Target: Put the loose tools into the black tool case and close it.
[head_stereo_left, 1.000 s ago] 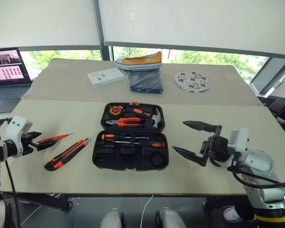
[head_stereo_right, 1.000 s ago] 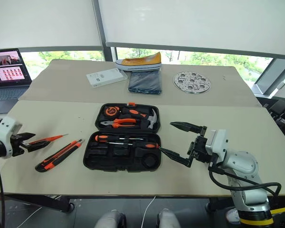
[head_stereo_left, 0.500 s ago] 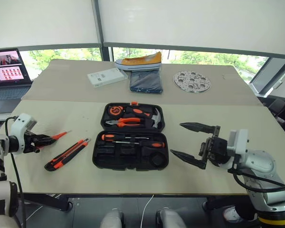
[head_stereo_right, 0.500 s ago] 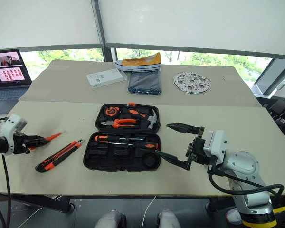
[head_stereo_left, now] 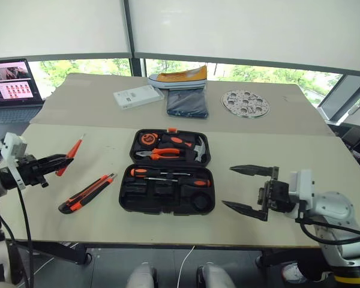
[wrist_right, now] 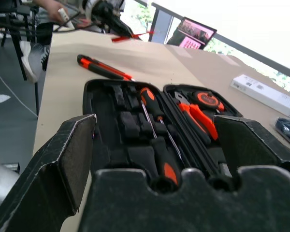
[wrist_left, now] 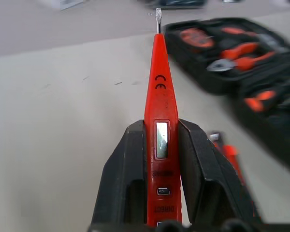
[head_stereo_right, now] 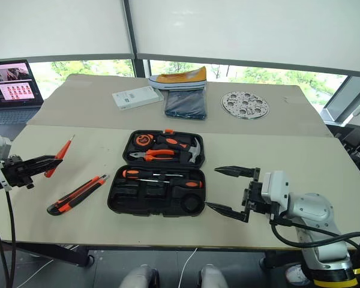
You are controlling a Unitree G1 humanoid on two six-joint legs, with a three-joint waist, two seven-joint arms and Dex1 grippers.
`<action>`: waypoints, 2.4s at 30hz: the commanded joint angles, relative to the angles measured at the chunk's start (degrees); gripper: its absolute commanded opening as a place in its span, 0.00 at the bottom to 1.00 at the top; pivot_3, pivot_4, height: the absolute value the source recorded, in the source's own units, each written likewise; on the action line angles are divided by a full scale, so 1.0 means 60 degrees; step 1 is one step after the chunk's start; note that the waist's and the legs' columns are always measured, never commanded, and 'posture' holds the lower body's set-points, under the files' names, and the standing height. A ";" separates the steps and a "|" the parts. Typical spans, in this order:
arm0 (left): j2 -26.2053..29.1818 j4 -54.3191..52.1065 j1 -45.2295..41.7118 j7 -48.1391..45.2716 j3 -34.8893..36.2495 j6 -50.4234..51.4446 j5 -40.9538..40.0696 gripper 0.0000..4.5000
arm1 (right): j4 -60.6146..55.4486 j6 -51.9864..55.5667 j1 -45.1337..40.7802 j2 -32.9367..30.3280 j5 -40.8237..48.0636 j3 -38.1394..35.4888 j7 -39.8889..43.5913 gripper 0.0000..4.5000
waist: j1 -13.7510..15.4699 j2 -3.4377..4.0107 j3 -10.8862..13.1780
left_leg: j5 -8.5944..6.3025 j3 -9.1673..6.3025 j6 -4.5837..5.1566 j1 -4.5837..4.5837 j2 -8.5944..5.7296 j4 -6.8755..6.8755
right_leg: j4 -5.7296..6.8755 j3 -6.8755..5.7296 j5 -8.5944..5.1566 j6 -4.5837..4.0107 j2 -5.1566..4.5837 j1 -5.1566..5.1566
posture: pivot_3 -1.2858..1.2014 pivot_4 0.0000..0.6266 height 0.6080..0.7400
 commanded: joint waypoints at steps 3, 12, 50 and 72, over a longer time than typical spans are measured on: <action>-0.0282 -0.4164 0.0307 -0.0436 -0.1257 0.0732 -0.0386 0.10 | 0.0022 -0.0253 0.0252 -0.0393 0.0121 -0.0550 0.0341 1.00 | 0.0088 0.0001 0.0000 | 0.0000 -0.0003 0.0000 0.0005 0.0003 0.0000 | 0.0004 0.0002 0.0000 -0.0001 0.0005 0.0003 | 0.52 0.24 1.00; -0.0710 -0.7063 -0.0322 0.0472 -0.4296 0.1972 0.1389 0.10 | -0.0489 0.0168 0.0727 -0.0520 0.0128 -0.0483 0.0108 1.00 | 0.0032 0.0004 0.0000 | 0.0001 -0.0004 0.0002 0.0008 -0.0001 0.0009 | 0.0004 0.0031 0.0001 0.0006 0.0026 0.0003 | 0.52 0.24 1.00; -0.2093 -0.4248 -0.2399 0.0671 -0.6823 -0.0040 0.4733 0.10 | -0.1082 0.0062 0.1247 -0.0343 0.0015 -0.0131 -0.0666 1.00 | 0.0114 0.0016 -0.0004 | 0.0000 -0.0020 0.0008 0.0007 -0.0006 0.0078 | 0.0027 0.0032 -0.0023 0.0081 0.0023 0.0026 | 0.52 0.24 1.00; -0.3402 -0.2721 -0.1998 0.0794 -0.3879 -0.1505 0.1405 0.45 | -0.1263 0.0596 0.1145 -0.0120 0.0294 -0.0020 -0.0844 1.00 | 0.0112 0.0027 -0.0008 | 0.0001 -0.0026 0.0023 -0.0014 -0.0005 0.0163 | 0.0102 0.0035 -0.0025 0.0086 0.0017 0.0013 | 0.52 0.24 1.00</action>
